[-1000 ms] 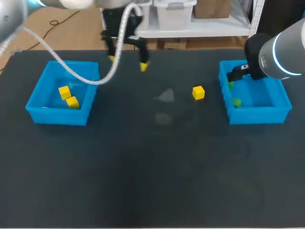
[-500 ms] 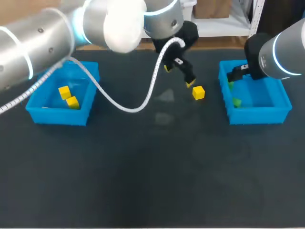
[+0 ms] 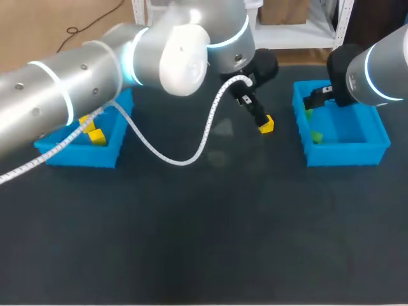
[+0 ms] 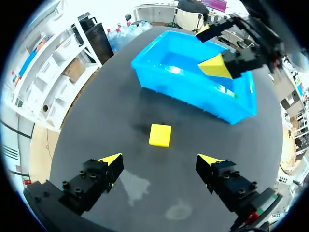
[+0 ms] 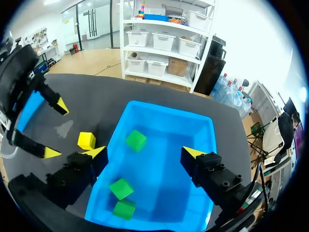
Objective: Put the green cubes in the right bin and the yellow cubes in the left bin.
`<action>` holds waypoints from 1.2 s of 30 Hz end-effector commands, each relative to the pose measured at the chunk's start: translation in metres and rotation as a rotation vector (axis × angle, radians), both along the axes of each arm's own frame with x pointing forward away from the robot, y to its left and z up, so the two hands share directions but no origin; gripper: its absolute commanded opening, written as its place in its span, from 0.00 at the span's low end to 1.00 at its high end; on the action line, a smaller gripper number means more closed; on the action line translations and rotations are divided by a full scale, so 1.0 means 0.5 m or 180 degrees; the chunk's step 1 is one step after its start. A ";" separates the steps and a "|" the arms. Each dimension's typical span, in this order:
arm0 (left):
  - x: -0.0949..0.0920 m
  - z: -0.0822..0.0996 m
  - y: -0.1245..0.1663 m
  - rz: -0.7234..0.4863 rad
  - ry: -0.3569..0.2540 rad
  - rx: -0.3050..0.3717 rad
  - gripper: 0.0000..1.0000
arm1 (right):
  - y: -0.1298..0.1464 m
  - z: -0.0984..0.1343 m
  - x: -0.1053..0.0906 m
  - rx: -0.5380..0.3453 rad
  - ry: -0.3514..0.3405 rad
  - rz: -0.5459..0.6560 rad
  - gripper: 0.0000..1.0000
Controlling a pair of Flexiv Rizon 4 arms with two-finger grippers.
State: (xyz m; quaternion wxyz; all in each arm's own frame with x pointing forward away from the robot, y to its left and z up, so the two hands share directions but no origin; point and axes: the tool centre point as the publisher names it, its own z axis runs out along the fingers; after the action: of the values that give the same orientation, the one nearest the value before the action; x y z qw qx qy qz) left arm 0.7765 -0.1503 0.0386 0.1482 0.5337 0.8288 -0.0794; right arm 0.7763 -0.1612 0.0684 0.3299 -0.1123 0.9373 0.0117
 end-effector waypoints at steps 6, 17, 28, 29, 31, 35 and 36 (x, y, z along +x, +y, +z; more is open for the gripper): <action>0.041 -0.034 -0.044 -0.0044 0.0100 0.0229 1.00 | 0.000 -0.001 -0.001 -0.0001 -0.0012 -0.0002 1.00; 0.047 -0.064 -0.058 -0.0059 0.0111 0.0357 1.00 | 0.000 -0.001 -0.001 -0.0001 -0.0012 -0.0002 1.00; 0.059 -0.086 -0.065 0.0010 0.0086 0.0467 1.00 | 0.000 -0.001 -0.001 -0.0001 -0.0012 -0.0002 1.00; 0.060 -0.088 -0.065 0.0009 0.0078 0.0484 1.00 | 0.000 -0.001 -0.001 -0.0001 -0.0012 -0.0002 1.00; 0.063 -0.094 -0.066 0.0046 0.0068 0.0498 1.00 | 0.000 -0.001 -0.001 -0.0001 -0.0012 -0.0002 1.00; 0.067 -0.103 -0.066 0.0072 0.0040 0.0500 0.78 | 0.000 -0.001 -0.001 -0.0001 -0.0012 -0.0002 1.00; 0.068 -0.105 -0.065 0.0115 0.0017 0.0486 0.32 | 0.000 -0.001 -0.001 -0.0001 -0.0012 -0.0002 1.00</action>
State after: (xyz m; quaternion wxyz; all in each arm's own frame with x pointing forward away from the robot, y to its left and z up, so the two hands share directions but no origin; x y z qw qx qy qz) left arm 0.8051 -0.1792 -0.0112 0.1084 0.5324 0.8393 -0.0176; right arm 0.7763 -0.1612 0.0684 0.3298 -0.1123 0.9373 0.0117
